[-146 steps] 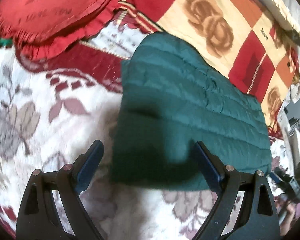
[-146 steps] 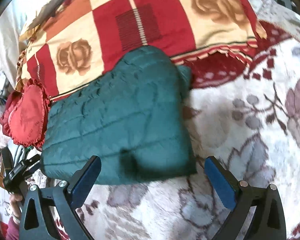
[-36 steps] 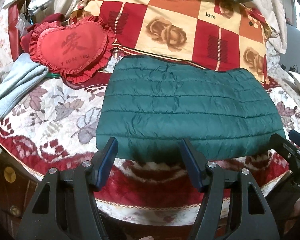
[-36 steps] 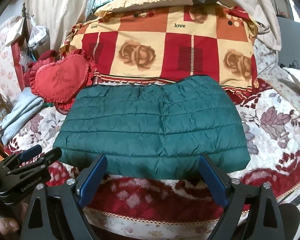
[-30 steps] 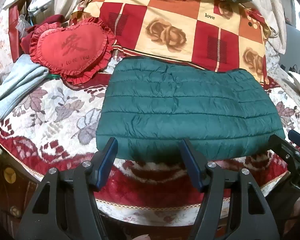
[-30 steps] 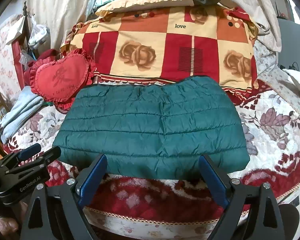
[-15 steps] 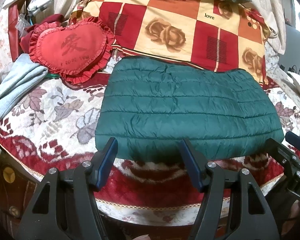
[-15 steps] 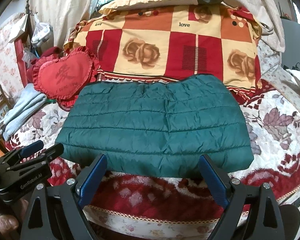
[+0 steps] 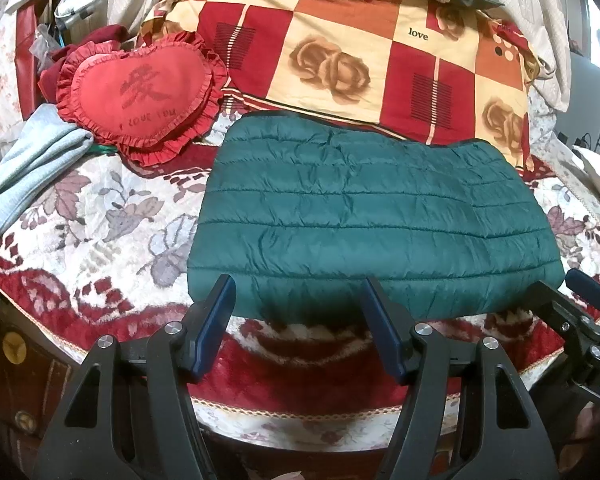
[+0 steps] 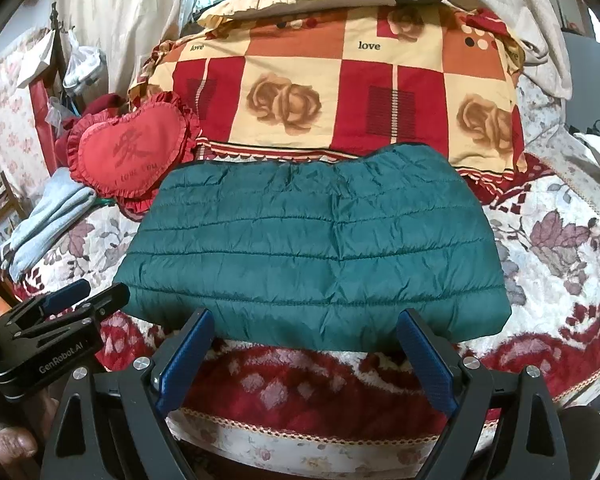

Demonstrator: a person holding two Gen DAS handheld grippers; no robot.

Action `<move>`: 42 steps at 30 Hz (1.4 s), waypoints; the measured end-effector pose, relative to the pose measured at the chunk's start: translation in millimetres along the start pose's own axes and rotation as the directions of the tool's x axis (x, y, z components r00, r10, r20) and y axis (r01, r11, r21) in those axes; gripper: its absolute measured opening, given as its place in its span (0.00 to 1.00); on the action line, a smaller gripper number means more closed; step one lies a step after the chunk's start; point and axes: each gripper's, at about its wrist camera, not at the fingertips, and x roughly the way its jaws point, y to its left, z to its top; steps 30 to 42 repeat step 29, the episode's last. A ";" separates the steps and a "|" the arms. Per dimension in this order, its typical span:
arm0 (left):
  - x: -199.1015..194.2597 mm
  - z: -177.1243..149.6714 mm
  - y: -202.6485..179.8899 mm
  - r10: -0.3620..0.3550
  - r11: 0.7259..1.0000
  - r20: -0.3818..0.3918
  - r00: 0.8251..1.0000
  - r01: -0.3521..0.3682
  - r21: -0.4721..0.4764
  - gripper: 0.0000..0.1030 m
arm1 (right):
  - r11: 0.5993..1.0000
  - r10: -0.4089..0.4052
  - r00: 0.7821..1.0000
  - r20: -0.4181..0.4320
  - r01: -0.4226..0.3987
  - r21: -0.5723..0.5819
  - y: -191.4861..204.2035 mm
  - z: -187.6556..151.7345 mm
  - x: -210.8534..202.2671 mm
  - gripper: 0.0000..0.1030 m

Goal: Fold large clothes

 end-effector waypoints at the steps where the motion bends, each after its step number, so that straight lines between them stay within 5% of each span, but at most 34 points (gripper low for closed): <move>1: 0.1 0.5 -0.5 -0.003 1.000 -0.001 1.000 0.003 -0.001 0.63 | 1.000 0.001 1.000 -0.001 -0.001 0.002 0.1 -0.2 0.3 0.88; 42: 6.6 -0.9 -8.6 -0.047 0.999 0.011 0.999 0.047 0.019 0.63 | 1.000 0.011 1.000 -0.007 -0.010 0.025 -4.6 -2.9 0.9 0.88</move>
